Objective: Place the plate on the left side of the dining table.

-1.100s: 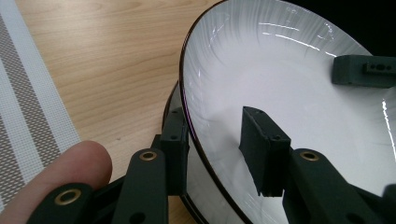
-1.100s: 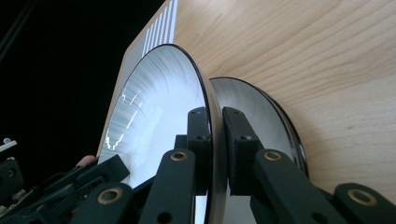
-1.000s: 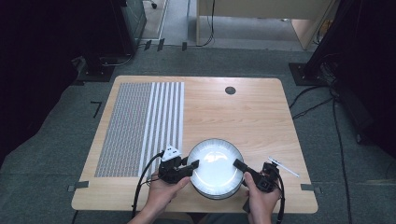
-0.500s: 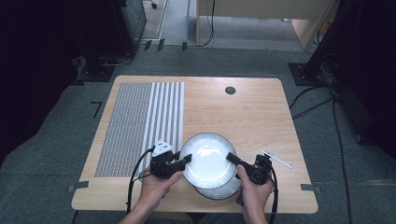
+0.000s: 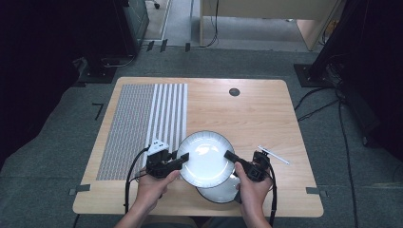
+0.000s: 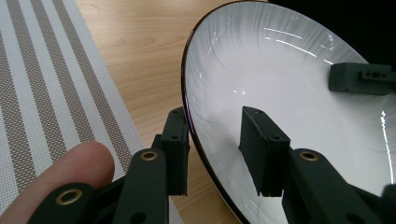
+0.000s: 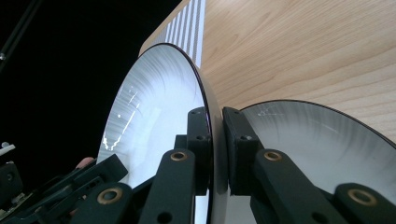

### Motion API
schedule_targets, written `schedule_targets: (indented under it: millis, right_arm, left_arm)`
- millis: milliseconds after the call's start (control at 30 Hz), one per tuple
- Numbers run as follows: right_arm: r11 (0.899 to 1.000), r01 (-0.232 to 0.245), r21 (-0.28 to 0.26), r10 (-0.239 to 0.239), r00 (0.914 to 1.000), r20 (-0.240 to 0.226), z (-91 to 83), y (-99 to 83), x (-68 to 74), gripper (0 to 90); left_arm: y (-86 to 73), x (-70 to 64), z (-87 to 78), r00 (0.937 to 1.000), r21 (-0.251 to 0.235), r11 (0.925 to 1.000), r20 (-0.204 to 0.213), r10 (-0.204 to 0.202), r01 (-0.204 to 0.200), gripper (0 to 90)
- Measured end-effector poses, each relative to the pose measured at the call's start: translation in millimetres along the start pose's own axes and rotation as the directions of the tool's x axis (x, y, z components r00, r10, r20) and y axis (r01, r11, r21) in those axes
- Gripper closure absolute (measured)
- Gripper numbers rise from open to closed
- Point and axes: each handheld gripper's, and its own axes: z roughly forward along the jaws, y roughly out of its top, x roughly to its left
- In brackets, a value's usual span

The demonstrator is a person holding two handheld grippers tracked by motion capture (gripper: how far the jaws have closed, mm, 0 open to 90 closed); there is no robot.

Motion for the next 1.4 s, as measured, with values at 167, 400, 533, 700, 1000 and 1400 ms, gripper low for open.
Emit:
schedule_targets:
  millis: [167,400,533,700,1000,1400]
  right_arm:
    - [1.000,0.006,0.004,-0.006,1.0000,-0.003,5.4,0.7,4.2,83.0]
    - [1.000,0.002,0.016,-0.002,0.9999,-0.017,14.9,1.4,10.4,83.1]
    - [1.000,-0.006,0.025,0.006,0.9997,-0.023,20.6,2.2,14.1,83.0]
    - [0.999,-0.008,0.034,0.009,0.9994,-0.032,28.5,3.9,21.0,83.0]
    - [0.998,0.007,0.056,-0.004,0.9988,-0.050,46.8,6.6,34.4,83.0]
    - [0.995,0.033,0.094,-0.025,0.9965,-0.080,74.3,9.0,55.7,83.0]
  left_arm:
    - [3.3,4.7,-4.6,0.9999,-0.015,0.9998,-0.008,-0.009,0.009,63.3]
    - [6.3,12.0,-10.1,0.9994,-0.029,0.9993,-0.022,-0.025,0.024,63.5]
    - [8.5,16.9,-13.8,0.9990,-0.039,0.9986,-0.027,-0.036,0.035,63.6]
    - [11.3,22.9,-19.2,0.9982,-0.055,0.9976,-0.041,-0.044,0.042,63.6]
    - [16.3,37.5,-29.0,0.9950,-0.076,0.9951,-0.074,-0.068,0.062,63.5]
    - [21.1,56.5,-47.9,0.9867,-0.105,0.9897,-0.120,-0.109,0.097,63.7]
